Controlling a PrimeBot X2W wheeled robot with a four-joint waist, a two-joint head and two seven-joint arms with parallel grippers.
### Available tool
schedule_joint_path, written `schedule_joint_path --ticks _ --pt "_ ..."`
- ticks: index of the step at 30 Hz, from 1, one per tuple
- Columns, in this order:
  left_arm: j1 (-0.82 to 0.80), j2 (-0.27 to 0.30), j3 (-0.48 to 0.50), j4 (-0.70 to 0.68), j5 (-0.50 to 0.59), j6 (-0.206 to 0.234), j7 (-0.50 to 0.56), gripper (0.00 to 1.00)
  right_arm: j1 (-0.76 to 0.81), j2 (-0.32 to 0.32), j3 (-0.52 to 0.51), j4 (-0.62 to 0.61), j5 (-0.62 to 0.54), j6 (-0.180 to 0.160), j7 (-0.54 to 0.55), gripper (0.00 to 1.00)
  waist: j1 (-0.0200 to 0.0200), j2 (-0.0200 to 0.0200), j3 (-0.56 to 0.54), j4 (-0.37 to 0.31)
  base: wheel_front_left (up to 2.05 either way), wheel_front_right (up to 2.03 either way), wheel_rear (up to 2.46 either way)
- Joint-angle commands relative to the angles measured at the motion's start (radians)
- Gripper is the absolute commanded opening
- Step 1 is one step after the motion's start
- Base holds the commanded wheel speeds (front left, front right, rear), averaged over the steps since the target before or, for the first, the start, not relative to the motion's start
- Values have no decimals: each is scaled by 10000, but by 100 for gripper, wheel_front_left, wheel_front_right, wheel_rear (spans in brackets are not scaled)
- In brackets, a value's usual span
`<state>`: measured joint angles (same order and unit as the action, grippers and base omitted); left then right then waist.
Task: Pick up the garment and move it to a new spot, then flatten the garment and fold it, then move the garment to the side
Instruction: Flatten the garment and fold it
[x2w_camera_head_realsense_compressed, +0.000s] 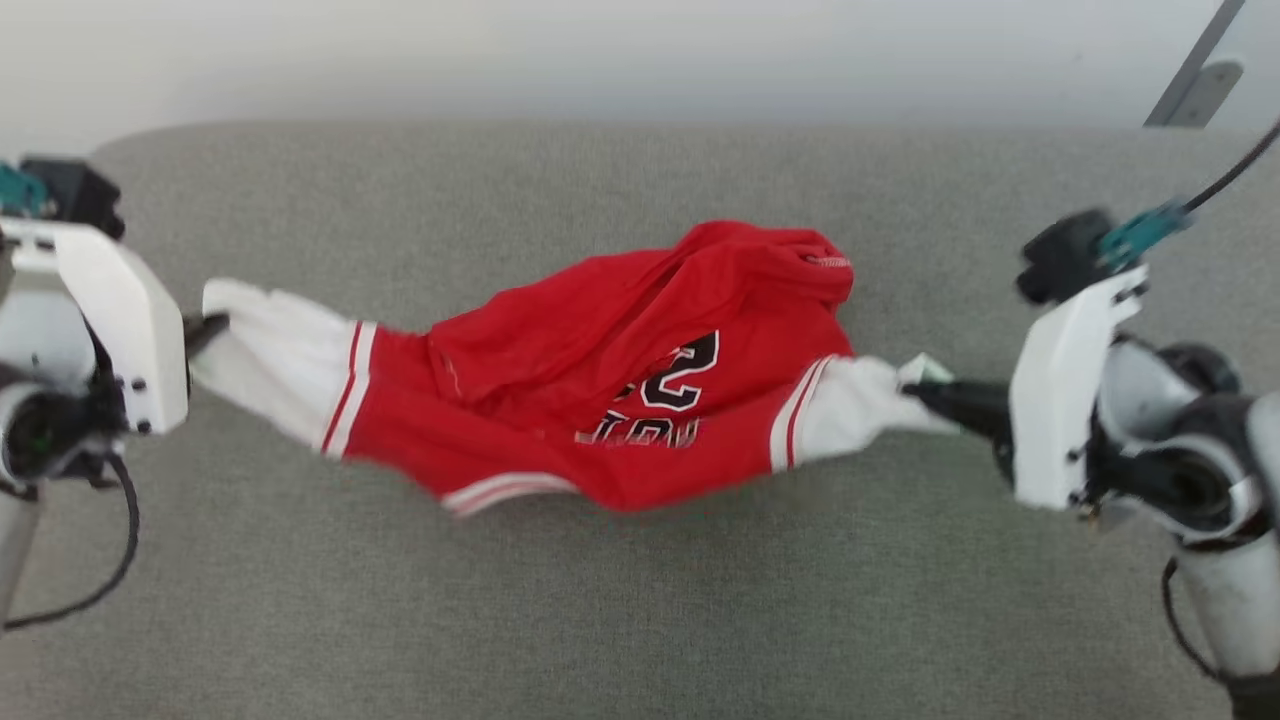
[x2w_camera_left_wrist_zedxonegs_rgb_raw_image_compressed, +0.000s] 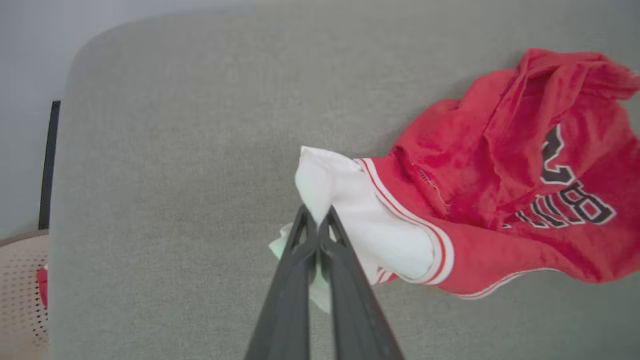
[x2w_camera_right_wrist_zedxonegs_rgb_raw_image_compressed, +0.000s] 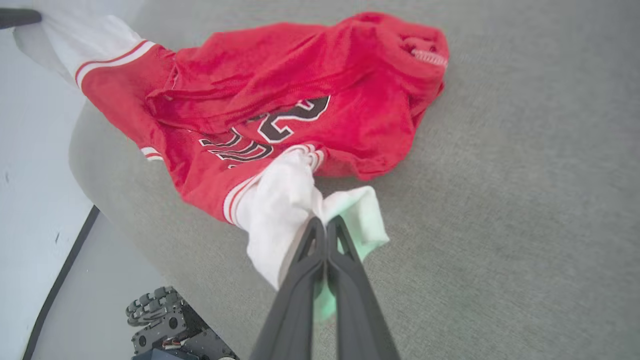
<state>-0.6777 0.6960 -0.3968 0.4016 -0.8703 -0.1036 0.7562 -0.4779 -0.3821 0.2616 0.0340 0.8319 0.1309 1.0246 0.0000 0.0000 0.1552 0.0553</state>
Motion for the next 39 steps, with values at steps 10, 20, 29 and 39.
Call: schedule_joint_path --ticks 10,20,29,39 --pt "-1271 386 448 -1498 -151 1079 1111 0 -1384 977 -2112 7 172 -4 236 0 0 0 -1217 -97 0 0 0" --pt "-2473 214 720 -1640 6 1366 877 0 -2945 1671 -3053 243 -682 -4 -509 0 0 0 -1671 -119 0 0 0" --pt "-3588 -233 483 -1052 519 984 55 0 -4065 2166 -3154 677 -1429 -4 -1713 0 0 0 -1580 -208 0 0 0" --pt "-5723 -1172 241 744 1576 489 -2300 0 -6221 2228 -2638 2802 -3285 -4 -5051 0 0 0 35 -302 0 0 0"
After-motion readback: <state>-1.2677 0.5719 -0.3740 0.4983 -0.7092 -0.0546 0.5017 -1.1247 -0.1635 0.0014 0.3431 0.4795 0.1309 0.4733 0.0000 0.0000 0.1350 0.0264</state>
